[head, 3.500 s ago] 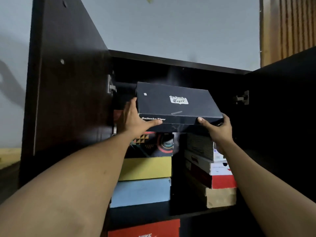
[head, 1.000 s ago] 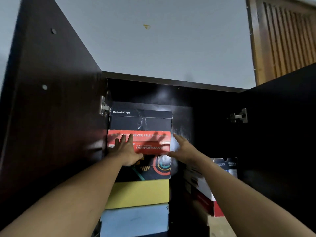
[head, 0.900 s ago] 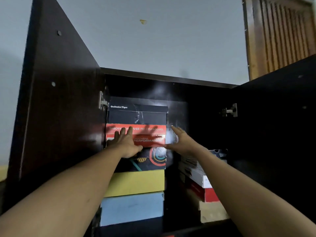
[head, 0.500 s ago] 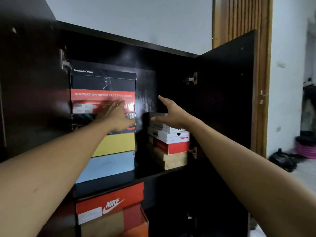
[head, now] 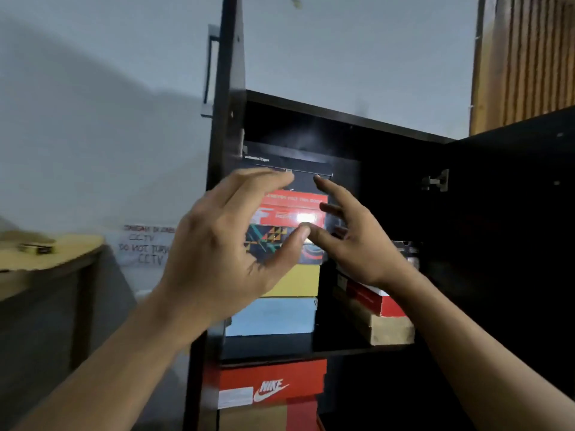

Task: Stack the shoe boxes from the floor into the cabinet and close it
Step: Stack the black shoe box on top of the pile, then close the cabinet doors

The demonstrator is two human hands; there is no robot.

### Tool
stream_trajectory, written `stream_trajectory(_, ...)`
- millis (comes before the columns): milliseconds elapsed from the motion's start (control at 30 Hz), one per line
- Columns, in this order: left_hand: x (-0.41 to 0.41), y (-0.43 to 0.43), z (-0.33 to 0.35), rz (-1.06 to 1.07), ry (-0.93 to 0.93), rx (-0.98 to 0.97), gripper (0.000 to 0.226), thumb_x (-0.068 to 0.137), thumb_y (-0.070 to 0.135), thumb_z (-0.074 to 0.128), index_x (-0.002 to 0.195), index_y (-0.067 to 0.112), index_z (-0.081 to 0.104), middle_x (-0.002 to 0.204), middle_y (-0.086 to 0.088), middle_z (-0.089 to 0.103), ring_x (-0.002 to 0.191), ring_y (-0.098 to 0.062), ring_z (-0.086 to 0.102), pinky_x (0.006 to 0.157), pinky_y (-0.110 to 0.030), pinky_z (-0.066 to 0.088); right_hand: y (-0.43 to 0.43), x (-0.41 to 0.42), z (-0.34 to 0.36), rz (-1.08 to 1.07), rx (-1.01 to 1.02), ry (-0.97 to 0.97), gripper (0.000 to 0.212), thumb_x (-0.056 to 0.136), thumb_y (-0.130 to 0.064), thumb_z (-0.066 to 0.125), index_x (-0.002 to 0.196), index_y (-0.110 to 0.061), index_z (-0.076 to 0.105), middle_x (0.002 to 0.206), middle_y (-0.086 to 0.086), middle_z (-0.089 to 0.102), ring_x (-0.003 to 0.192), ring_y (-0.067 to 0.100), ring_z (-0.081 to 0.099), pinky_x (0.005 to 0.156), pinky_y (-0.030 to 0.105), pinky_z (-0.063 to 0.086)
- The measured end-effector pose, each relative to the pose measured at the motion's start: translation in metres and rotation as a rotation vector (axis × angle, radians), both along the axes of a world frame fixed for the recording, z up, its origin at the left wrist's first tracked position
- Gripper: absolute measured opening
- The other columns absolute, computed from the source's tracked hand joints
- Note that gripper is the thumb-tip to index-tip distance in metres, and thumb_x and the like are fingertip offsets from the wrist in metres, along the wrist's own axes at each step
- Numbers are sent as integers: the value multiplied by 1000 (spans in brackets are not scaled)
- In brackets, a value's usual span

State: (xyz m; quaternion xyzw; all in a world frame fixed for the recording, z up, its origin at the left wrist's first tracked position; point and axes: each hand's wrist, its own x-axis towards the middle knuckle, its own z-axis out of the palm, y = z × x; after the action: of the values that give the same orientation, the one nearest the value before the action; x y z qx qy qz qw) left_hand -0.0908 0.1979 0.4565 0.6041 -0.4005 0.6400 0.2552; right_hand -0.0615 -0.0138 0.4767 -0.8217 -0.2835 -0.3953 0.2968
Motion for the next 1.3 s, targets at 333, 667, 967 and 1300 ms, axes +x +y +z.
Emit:
stream_trajectory(333,53,48,-27,-315,391,-187,49,93,42,54,136,18,55,124,8,62,116,-13,61,87,-25,54,90,-1,24,357,38,-89,52,98,-33,58,148,-36,41,145,-13,50,127,1,55,98,21,51)
stream_trajectory(667,85,4,-33,-426,400,-61,60,89,40,61,141,13,52,132,-4,49,126,-26,53,98,-44,52,50,-1,19,337,58,-168,76,90,-25,72,151,-43,29,126,-29,46,101,-4,67,80,13,54)
stream_trajectory(967,133,-80,-30,-98,384,169,88,75,73,64,150,46,30,149,18,25,142,-11,23,115,-42,34,-54,20,4,183,224,-124,66,96,-6,60,147,-40,34,122,-27,62,111,0,66,85,20,57)
stream_trajectory(1300,209,-131,-30,354,303,345,96,75,76,59,155,44,17,163,10,5,149,-23,5,120,-52,11,-122,100,-46,-95,298,3,76,95,-13,63,144,-55,23,108,-39,59,107,-4,64,95,27,56)
